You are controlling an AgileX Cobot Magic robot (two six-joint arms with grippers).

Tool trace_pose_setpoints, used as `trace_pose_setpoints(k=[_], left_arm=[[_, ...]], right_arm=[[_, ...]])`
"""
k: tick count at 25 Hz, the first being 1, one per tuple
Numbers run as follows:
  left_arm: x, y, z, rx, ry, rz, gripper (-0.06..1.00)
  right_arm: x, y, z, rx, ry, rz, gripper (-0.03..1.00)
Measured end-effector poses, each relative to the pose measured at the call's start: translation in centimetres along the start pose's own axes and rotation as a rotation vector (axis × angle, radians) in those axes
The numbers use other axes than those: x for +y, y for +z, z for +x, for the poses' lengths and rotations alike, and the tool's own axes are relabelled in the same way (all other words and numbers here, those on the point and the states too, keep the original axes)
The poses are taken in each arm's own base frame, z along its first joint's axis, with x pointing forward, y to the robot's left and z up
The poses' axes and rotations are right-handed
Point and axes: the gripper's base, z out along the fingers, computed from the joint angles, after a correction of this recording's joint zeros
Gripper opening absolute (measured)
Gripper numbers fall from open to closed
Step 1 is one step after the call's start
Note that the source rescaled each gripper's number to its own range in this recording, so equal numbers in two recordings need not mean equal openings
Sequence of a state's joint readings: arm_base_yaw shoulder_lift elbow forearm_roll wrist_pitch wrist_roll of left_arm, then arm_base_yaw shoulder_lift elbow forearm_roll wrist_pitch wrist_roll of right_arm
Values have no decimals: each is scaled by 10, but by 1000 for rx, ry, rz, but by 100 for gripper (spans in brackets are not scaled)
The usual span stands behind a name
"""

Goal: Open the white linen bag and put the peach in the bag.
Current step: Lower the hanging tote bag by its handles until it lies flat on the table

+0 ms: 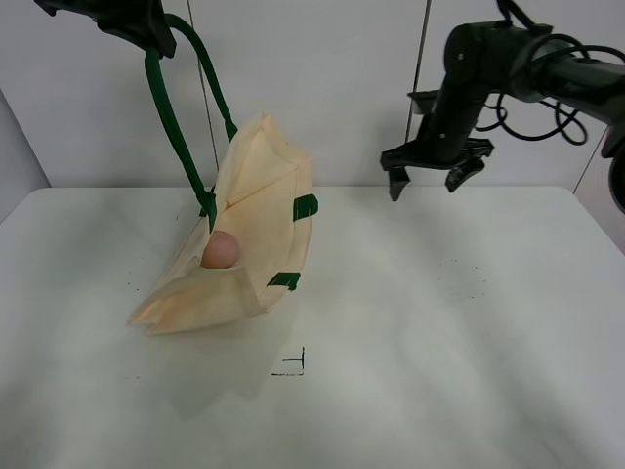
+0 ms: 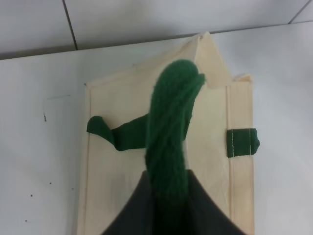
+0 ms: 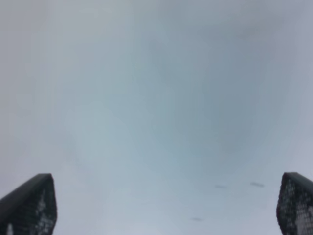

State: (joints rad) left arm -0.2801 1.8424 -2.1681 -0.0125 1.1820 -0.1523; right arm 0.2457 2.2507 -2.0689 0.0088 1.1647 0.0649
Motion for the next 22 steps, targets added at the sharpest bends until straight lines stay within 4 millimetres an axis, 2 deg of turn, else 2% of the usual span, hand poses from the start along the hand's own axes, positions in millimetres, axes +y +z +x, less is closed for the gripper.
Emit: trace_pose_setpoints(k=[5, 9, 14, 18, 19, 22], left_arm=[[0, 0, 0, 0, 0, 0, 0], [0, 0, 0, 0, 0, 0, 0], [0, 0, 0, 0, 0, 0, 0], [0, 0, 0, 0, 0, 0, 0], [0, 0, 0, 0, 0, 0, 0], [0, 0, 0, 0, 0, 0, 0]], right_arm=[[-78, -3, 3, 26, 134, 56, 100], [-109, -5, 8, 40, 192, 74, 100], [-111, -8, 14, 53, 199, 66, 100], [-106, -29, 36, 85, 201, 63, 100], [-103, -40, 48, 97, 200, 63, 100], [-91, -85, 103, 123, 197, 60, 100]])
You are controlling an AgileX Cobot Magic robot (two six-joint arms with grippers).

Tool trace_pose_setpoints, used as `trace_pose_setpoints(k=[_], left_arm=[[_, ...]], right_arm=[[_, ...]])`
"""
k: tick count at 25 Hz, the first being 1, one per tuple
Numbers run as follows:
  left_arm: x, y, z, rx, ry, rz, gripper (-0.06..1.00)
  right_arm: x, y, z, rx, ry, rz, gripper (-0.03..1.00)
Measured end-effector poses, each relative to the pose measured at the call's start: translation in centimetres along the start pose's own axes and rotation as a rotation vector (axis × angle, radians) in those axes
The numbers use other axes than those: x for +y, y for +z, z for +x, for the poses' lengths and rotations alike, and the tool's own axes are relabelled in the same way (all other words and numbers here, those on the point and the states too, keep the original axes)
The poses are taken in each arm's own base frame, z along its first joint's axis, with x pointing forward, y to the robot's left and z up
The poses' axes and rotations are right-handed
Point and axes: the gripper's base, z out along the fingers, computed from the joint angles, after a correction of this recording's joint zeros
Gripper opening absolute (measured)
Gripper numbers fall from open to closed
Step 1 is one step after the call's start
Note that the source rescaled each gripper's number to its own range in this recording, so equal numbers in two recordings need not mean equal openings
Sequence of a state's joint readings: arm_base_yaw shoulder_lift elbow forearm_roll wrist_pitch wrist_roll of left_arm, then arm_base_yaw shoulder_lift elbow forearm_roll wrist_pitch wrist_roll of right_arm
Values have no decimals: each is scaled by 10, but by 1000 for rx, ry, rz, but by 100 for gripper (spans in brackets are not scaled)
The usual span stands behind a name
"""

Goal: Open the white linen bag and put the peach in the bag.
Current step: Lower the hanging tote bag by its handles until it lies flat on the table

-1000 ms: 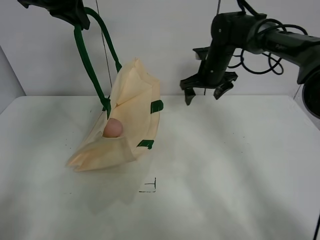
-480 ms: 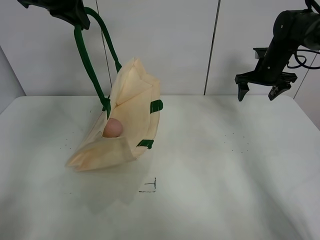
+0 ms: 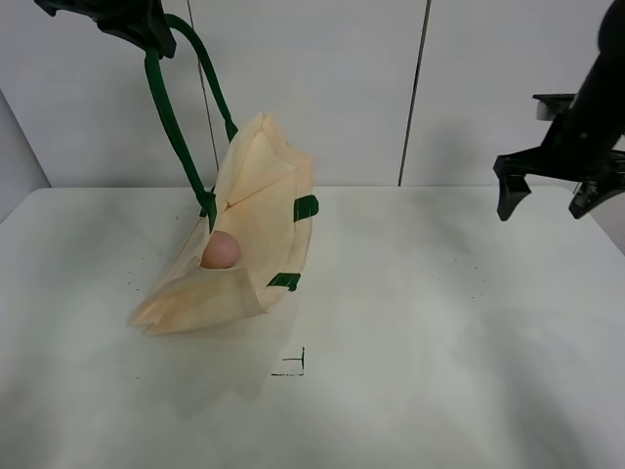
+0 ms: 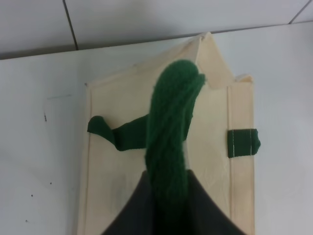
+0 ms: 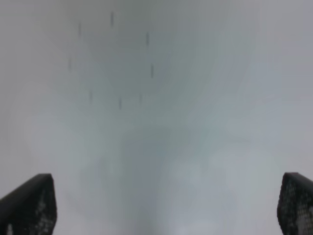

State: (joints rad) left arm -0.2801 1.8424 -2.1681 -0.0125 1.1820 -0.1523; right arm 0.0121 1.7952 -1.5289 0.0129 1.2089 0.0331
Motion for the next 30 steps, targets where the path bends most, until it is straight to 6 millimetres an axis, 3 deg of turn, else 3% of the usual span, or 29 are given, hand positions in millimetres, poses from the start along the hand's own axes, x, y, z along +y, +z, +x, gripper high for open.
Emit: trace_pose_setpoints(k=[6, 11, 17, 22, 30], left_arm=[[0, 0, 0, 0, 0, 0, 0], [0, 0, 0, 0, 0, 0, 0], [0, 0, 0, 0, 0, 0, 0], [0, 0, 0, 0, 0, 0, 0], [0, 1, 0, 2, 0, 0, 0]], right_arm=[[-4, -51, 111, -46, -3, -2, 100], [-7, -67, 207, -173, -9, -6, 100], [-10, -69, 291, -510, -18, -14, 100], [-12, -61, 337, -745, -20, -19, 100], [-13, -67, 364, -937, -21, -24, 100]])
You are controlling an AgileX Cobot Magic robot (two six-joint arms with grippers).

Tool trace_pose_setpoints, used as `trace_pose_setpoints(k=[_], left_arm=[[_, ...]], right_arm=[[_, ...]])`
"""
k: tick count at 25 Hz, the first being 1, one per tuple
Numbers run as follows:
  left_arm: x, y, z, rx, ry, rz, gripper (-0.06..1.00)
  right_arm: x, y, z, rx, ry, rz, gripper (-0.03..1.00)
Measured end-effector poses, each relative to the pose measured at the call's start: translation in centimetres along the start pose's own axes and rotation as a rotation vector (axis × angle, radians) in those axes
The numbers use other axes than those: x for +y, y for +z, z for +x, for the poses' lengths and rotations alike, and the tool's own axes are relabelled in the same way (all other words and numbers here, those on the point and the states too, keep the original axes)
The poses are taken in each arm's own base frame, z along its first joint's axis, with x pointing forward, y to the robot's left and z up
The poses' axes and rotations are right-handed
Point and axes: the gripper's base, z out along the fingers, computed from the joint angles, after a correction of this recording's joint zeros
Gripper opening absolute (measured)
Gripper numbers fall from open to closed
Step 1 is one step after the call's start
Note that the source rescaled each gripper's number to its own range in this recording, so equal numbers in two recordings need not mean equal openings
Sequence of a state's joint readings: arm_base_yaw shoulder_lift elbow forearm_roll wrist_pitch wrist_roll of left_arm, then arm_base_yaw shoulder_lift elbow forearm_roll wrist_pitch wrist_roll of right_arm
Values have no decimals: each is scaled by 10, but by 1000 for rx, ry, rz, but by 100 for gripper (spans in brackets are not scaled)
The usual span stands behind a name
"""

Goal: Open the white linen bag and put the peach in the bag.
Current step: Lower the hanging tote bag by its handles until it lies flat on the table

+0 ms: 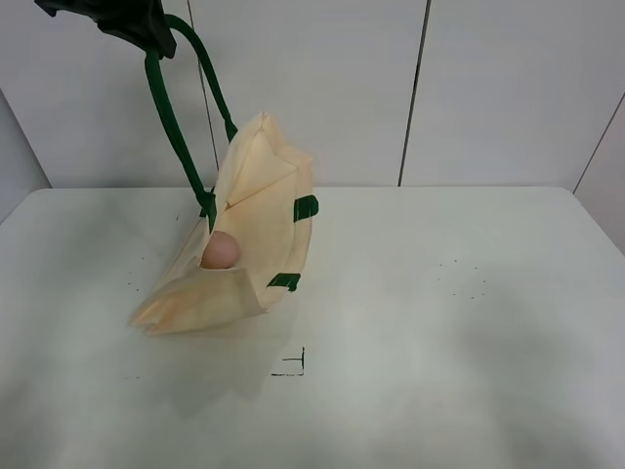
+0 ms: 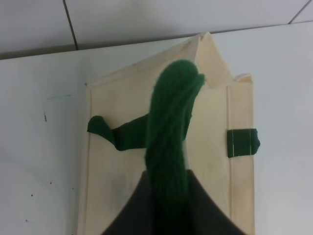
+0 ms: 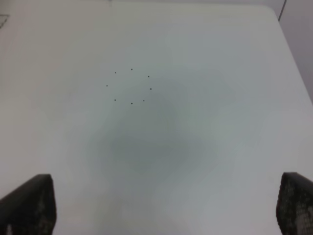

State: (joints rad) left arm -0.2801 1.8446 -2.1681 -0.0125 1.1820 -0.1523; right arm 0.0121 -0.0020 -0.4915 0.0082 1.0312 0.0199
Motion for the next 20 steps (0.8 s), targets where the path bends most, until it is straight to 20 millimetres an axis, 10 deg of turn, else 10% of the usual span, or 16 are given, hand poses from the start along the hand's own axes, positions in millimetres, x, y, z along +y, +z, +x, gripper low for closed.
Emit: trace_pose_setpoints(k=[5, 16, 20], left_arm=[[1, 22, 8, 71, -4, -1, 0], [-4, 158, 45, 341, -39, 87, 2], [-3, 187, 54, 381, -32, 86, 41]], right_arm=[[0, 0, 0, -1, 0, 0, 100], [0, 0, 0, -1, 0, 1, 100], [0, 0, 0, -1, 0, 1, 100]])
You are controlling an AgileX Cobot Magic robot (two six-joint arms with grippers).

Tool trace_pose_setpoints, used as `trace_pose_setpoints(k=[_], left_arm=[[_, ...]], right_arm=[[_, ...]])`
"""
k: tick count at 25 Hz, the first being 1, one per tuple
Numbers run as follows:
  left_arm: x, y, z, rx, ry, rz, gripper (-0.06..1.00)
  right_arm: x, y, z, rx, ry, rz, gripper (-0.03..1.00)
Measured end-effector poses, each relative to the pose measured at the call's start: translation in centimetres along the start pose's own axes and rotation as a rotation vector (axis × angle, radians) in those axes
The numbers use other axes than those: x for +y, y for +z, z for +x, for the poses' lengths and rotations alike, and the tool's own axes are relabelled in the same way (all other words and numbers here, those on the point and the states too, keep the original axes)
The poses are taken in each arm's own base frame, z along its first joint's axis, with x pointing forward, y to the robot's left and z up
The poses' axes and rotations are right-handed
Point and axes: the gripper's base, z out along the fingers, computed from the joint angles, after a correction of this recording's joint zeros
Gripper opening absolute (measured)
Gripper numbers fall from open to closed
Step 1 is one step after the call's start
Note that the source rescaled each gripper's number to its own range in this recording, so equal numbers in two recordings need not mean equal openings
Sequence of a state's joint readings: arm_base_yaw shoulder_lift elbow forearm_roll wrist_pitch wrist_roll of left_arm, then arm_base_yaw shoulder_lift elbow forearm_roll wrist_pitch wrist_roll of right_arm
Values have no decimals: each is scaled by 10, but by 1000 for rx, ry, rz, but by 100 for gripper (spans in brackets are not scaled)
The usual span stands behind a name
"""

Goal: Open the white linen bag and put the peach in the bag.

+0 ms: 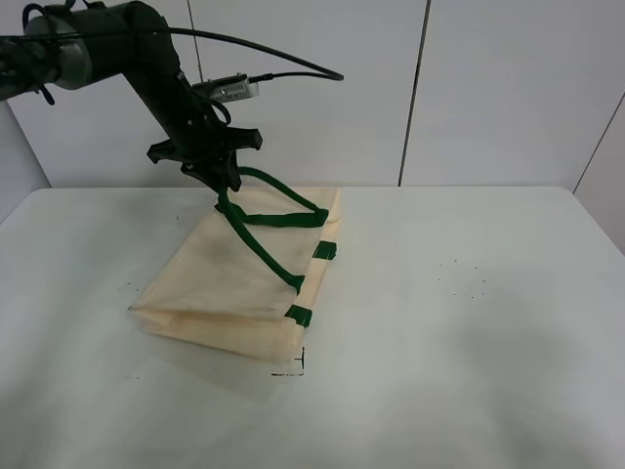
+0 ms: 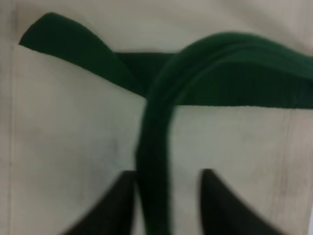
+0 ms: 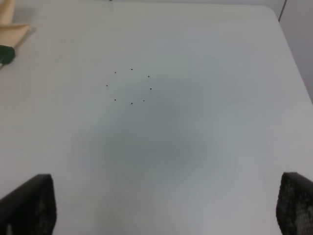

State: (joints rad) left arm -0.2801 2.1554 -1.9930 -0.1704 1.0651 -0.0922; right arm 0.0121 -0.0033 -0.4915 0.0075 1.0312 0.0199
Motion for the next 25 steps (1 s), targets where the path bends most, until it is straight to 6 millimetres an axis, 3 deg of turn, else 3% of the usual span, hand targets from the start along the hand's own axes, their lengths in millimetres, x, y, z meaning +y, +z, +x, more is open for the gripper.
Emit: trace_pose_setpoints(k=[2, 3, 6, 11, 14, 21, 25], left_arm=[[1, 6, 0, 7, 0, -2, 73], [1, 8, 0, 10, 2, -4, 83], [6, 9, -1, 5, 33, -52, 96], [24, 6, -2, -2, 51, -205, 99], [46, 2, -5, -4, 14, -244, 100], [131, -16, 0, 31, -163, -302, 100], [155, -21, 7, 61, -209, -300, 100]], right_arm=[[0, 0, 0, 0, 0, 0, 100], [0, 0, 0, 0, 0, 0, 100], [0, 0, 0, 0, 0, 0, 100], [0, 0, 0, 0, 0, 0, 100], [0, 0, 0, 0, 0, 0, 100], [0, 0, 0, 0, 0, 0, 100], [0, 0, 0, 0, 0, 0, 100]])
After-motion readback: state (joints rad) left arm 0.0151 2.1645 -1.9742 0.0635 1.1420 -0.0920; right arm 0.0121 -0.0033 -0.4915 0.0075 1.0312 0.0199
